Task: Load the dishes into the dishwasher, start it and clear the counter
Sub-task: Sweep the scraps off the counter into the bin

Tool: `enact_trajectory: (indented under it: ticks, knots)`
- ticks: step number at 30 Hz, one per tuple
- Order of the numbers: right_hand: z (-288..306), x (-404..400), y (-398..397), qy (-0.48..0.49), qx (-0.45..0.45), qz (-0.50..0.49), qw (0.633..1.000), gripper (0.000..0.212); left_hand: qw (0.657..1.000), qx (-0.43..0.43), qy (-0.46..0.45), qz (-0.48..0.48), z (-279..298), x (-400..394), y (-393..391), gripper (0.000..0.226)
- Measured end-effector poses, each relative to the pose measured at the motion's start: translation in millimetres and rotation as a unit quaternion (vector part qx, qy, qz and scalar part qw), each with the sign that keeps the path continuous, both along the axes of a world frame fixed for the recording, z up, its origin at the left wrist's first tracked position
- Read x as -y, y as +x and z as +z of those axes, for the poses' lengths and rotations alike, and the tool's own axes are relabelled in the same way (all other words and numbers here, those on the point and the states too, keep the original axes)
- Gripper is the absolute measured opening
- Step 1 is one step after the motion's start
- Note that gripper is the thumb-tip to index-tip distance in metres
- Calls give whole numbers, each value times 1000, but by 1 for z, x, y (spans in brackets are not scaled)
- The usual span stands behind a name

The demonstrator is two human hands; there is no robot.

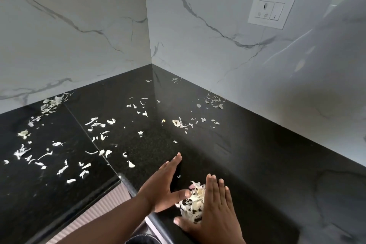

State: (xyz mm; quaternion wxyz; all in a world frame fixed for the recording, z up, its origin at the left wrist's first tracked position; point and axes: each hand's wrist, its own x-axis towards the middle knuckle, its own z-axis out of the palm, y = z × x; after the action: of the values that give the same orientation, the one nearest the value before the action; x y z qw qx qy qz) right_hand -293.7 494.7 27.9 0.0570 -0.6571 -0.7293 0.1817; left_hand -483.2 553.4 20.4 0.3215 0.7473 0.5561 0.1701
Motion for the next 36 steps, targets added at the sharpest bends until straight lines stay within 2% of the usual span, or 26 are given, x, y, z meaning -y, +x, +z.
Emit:
enact_trajectory:
  ticks: [4,8,11,13,16,17,20,23,26,29,33,36]
  knots:
    - [-2,-26,-29,19,9,4,1000,124,994,108,7,-5,-2,-3,-2,107]
    - [-4,-56,-55,12,18,18,1000,99,984,178,3,-15,0,-7,-9,113]
    - [-2,-66,-64,12,-3,14,1000,103,969,242,-31,-37,0,-8,-13,110]
    - [4,-60,-66,17,-74,-16,997,112,963,259,-40,-68,0,-12,-23,107]
    - [12,-44,-63,67,-188,-138,970,120,972,156,110,-140,2,-33,-56,100]
    - [12,-37,-60,92,-196,-183,959,121,968,123,155,-153,5,-42,-68,100]
    - [7,-17,-59,97,-137,-255,952,128,956,-43,212,-201,12,-74,-107,108]
    - [2,-7,-70,52,-53,-238,968,141,932,-205,205,-218,6,-92,-124,119]
    - [-2,-14,-82,29,2,-236,971,139,930,-232,170,-229,-8,-91,-120,127]
    - [-5,-28,-91,46,4,-263,964,140,924,-232,163,-255,-16,-85,-105,128]
    - [-12,-53,-102,53,3,-233,971,135,921,-223,163,-275,-17,-88,-93,127]
    - [-9,-68,-103,71,-80,-179,978,116,919,-216,165,-285,-12,-93,-89,123]
